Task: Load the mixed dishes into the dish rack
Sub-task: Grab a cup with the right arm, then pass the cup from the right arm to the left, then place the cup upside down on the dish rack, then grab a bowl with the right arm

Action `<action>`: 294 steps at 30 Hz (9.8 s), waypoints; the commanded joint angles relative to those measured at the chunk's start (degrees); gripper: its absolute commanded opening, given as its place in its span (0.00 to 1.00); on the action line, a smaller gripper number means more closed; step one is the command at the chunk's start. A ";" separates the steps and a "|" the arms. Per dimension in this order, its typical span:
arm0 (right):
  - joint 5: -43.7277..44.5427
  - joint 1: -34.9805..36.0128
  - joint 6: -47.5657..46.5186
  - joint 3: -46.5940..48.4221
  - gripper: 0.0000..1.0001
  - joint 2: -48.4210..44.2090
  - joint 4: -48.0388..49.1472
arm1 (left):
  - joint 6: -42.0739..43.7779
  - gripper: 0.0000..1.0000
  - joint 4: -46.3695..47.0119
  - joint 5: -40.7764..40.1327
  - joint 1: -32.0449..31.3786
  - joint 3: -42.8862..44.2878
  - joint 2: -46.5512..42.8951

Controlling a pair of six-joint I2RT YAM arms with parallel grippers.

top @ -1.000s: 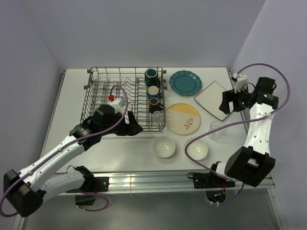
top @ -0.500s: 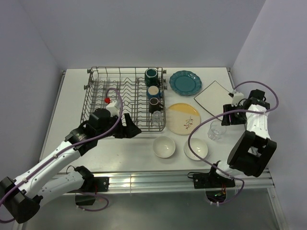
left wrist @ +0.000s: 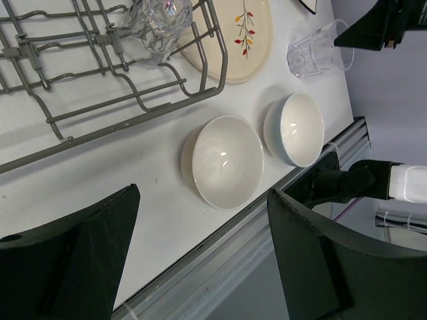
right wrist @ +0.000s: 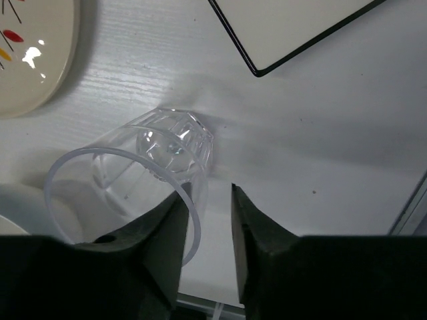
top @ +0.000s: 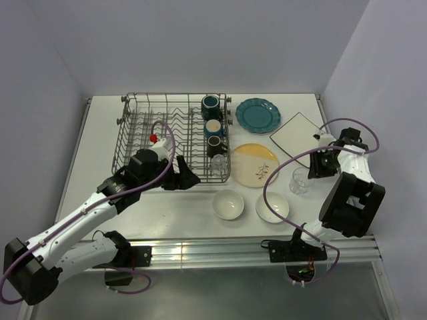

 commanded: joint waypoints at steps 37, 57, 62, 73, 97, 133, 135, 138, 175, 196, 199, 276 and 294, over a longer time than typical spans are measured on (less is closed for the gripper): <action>-15.25 39.92 -9.81 11.63 0.00 -24.90 46.68 | -48.28 0.92 61.79 42.92 16.61 22.29 32.48; -15.87 56.63 -13.24 3.82 0.00 -27.62 63.92 | -72.46 0.99 97.51 50.58 18.02 19.84 39.78; -15.08 60.06 -14.11 1.89 0.00 -27.62 63.92 | -72.28 0.99 97.31 50.58 18.02 19.84 39.61; -13.06 60.86 -17.72 0.39 0.00 -23.15 70.25 | -75.79 0.88 99.78 51.72 18.02 18.79 39.26; -11.57 62.09 -18.07 -5.24 0.58 -24.28 71.04 | -75.97 0.00 103.30 48.56 22.32 15.18 36.88; 8.99 53.74 -2.52 -14.03 0.79 -36.50 57.86 | 14.38 0.00 -11.76 -10.13 11.35 34.43 34.85; 9.09 53.48 -2.34 -14.03 0.79 -36.50 57.51 | 14.82 0.00 -11.49 -11.28 10.37 34.61 36.43; 9.09 53.04 -1.81 -14.29 0.79 -36.67 57.42 | 15.87 0.00 -10.97 -14.63 8.97 34.87 38.10; 8.91 51.45 -1.02 -15.26 0.80 -35.97 56.89 | 14.65 0.40 -7.18 -19.99 0.18 29.77 46.64; 8.73 51.28 -0.84 -15.61 0.80 -36.50 56.19 | 14.29 0.85 -7.10 -19.73 -0.53 27.66 42.07; 8.73 51.19 -0.76 -15.61 0.80 -36.59 56.19 | 14.29 0.92 -7.01 -19.29 -0.53 27.22 41.37; 9.00 66.40 20.43 -17.28 0.36 -11.28 25.34 | -17.52 0.87 2.22 -10.41 -0.62 -11.89 -25.78; -3.56 66.48 13.14 -15.70 0.00 -17.59 19.81 | -17.26 0.88 3.89 -6.47 -0.70 -11.63 -22.88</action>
